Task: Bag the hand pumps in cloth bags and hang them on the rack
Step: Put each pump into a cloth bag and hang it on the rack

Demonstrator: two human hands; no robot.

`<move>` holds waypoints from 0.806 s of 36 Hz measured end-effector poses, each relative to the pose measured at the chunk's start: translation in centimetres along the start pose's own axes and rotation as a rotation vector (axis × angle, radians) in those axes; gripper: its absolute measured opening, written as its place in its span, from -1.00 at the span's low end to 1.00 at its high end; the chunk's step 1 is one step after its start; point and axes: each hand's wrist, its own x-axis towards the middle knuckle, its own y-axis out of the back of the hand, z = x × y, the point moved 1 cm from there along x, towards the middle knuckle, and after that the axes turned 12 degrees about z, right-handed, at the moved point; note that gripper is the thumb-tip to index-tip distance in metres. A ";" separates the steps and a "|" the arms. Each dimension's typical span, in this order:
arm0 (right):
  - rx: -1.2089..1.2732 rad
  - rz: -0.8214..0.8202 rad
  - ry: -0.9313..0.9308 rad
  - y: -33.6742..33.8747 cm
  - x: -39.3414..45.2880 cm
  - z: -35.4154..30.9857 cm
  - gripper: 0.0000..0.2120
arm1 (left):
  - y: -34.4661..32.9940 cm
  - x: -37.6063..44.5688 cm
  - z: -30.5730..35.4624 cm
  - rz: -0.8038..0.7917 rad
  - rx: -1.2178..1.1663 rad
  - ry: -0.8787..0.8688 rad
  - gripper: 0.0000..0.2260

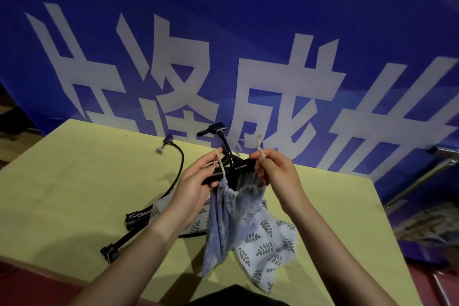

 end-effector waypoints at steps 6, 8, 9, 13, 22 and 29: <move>-0.691 0.138 0.581 -0.3 -0.8 1.1 -0.82 | -0.9 -0.3 0.2 -0.124 0.218 -0.040 -0.63; -0.657 0.163 0.601 -0.6 -0.7 0.4 -0.83 | -1.4 -0.4 0.2 -0.147 0.318 -0.085 -0.65; -0.633 0.155 0.584 -0.8 -0.6 0.3 -0.84 | -1.6 -0.5 0.2 -0.145 0.349 -0.109 -0.66; -0.560 0.052 0.546 -0.9 -0.5 0.1 -0.87 | -1.6 -0.7 0.0 -0.109 0.396 -0.181 -0.70; -0.227 -0.002 0.522 -0.8 -3.4 1.3 -0.85 | -0.9 -1.6 0.0 -0.087 0.359 -0.299 -0.66; -0.237 -0.062 0.428 -1.3 -3.2 1.8 -0.75 | -0.8 -2.3 0.8 -0.146 0.435 -0.443 -0.62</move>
